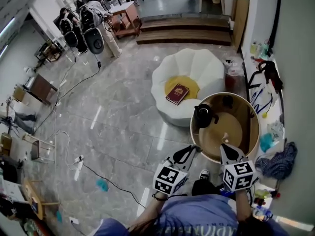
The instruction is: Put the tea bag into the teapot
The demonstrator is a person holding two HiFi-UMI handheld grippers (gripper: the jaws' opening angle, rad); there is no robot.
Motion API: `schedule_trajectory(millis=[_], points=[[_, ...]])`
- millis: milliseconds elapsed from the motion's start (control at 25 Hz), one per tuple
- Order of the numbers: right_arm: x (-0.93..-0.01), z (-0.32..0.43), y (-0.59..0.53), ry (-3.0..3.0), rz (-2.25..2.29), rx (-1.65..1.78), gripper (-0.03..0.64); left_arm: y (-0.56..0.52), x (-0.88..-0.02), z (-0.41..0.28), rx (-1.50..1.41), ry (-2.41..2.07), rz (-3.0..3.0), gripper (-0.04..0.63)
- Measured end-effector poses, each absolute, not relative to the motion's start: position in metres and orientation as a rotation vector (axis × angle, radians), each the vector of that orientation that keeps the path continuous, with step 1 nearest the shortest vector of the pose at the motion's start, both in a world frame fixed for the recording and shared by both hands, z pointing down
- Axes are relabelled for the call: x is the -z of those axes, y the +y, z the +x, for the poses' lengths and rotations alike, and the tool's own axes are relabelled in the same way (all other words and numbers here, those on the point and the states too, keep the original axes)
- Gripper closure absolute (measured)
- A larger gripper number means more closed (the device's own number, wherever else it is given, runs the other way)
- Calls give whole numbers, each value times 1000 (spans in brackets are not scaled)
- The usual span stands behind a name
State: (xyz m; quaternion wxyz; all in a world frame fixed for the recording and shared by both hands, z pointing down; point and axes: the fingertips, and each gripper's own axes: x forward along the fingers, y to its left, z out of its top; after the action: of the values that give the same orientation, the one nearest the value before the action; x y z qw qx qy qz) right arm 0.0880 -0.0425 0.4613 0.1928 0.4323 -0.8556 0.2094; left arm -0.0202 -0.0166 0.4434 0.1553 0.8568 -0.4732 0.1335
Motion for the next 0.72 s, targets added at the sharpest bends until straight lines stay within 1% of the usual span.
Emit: schedule_trajectory(millis=[280,720], points=[[-471,106,-91,-2449,1135,-594,598,-47,-450,-13,-423,-1471,2382,555],[-486,112,-111,-2457,1064,-657,598,-68,-466,-15,-488,-1514,2291,555]])
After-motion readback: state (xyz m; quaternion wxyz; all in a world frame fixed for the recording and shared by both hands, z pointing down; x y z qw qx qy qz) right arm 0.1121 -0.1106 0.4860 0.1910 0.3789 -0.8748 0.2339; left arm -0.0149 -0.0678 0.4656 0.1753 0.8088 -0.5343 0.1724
